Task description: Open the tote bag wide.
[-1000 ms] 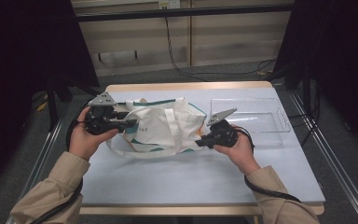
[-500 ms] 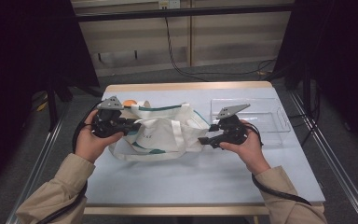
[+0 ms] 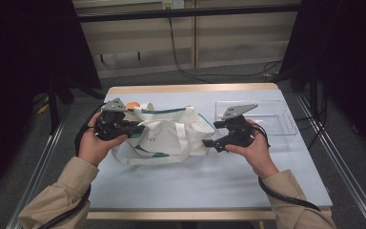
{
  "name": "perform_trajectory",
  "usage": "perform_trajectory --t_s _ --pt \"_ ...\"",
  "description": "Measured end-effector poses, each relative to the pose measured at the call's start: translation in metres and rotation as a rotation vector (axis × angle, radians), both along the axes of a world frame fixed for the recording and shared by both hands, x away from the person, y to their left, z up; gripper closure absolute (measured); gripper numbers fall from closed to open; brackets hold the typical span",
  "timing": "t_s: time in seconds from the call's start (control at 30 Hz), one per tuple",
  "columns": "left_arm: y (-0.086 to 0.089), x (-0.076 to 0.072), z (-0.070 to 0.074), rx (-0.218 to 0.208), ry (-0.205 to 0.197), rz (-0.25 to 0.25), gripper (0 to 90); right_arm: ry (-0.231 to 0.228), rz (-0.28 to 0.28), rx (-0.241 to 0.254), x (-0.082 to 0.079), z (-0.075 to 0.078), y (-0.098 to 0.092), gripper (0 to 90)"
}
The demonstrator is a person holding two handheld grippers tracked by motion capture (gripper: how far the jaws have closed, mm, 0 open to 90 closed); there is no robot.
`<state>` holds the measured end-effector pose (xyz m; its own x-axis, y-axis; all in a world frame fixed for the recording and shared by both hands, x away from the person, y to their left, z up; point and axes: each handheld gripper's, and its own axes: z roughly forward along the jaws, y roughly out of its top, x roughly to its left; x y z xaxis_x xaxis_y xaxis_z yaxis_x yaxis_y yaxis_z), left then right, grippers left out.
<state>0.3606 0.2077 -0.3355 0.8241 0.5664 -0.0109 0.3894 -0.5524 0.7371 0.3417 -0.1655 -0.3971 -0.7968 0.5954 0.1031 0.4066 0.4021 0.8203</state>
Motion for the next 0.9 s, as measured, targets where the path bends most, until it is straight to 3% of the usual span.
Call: perform_trajectory --t_s 0.33,0.43,0.53,0.63,0.67,0.73,0.77,0.9 --pt "0.000 0.001 0.000 0.004 0.007 0.005 77.7 -0.032 0.015 0.004 -0.001 0.010 0.004 13.8" --pt "0.000 0.001 0.000 0.016 0.012 -0.002 77.6 -0.045 0.036 0.037 -0.003 0.015 0.006 16.8" --pt "0.000 0.000 0.000 0.014 0.015 0.005 77.6 -0.061 0.056 0.027 -0.005 0.019 0.011 18.7" --pt "-0.001 0.000 0.000 0.015 0.011 0.007 77.7 -0.061 0.081 0.020 -0.006 0.019 0.018 26.0" --pt "-0.002 0.000 0.000 0.014 0.012 0.007 77.6 -0.060 0.114 0.007 -0.006 0.017 0.023 34.3" --pt "-0.002 0.000 0.000 0.017 0.011 0.006 77.6 -0.061 0.126 0.004 -0.006 0.016 0.025 37.2" --pt "-0.002 0.000 0.000 0.016 0.010 0.004 77.6 -0.047 0.144 -0.007 -0.006 0.014 0.030 44.4" --pt "-0.002 0.000 0.000 0.015 0.012 0.005 77.6 -0.032 0.160 0.008 -0.005 0.012 0.035 54.7"
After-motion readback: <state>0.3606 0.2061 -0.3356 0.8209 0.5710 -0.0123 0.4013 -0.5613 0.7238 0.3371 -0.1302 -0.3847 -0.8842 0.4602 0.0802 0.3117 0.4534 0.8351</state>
